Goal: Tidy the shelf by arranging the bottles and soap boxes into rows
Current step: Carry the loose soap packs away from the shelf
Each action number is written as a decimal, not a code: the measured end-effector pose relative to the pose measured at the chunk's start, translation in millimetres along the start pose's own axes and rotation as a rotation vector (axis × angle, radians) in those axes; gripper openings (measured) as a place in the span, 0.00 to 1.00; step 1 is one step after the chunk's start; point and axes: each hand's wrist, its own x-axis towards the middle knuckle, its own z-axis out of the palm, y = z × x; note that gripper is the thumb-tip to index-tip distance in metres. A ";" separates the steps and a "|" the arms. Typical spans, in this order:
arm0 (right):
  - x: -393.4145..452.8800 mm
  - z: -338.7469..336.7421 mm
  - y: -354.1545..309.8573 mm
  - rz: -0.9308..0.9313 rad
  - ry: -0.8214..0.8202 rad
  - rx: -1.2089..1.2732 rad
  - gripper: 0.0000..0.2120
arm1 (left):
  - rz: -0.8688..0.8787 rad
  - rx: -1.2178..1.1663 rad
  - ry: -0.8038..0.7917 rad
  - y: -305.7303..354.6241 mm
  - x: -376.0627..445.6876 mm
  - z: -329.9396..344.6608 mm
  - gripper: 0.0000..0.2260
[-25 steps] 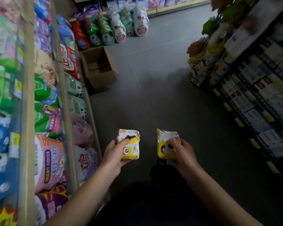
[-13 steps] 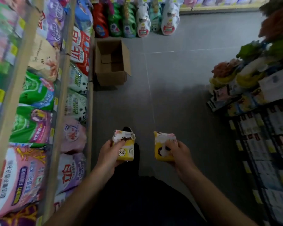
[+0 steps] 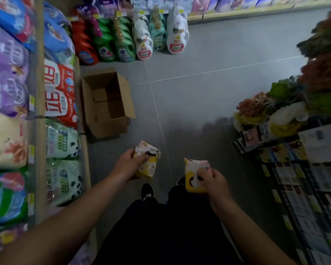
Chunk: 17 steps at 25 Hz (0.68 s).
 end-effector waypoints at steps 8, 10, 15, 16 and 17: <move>184.0 1.7 -157.9 -0.014 -0.048 -0.021 0.05 | -0.098 -0.167 0.209 121.8 127.7 56.6 0.06; 220.6 3.0 -206.6 -0.004 -0.108 -0.027 0.06 | -0.129 -0.280 0.258 156.8 146.7 73.2 0.06; 283.4 36.6 -314.7 -0.055 -0.304 -0.150 0.11 | -0.101 -0.459 0.321 224.9 188.5 90.5 0.08; 295.9 47.4 -334.2 -0.069 -0.332 -0.184 0.11 | -0.102 -0.509 0.349 236.0 199.5 91.8 0.08; 308.9 58.9 -353.0 -0.081 -0.350 -0.213 0.10 | -0.103 -0.557 0.384 245.5 212.1 92.3 0.08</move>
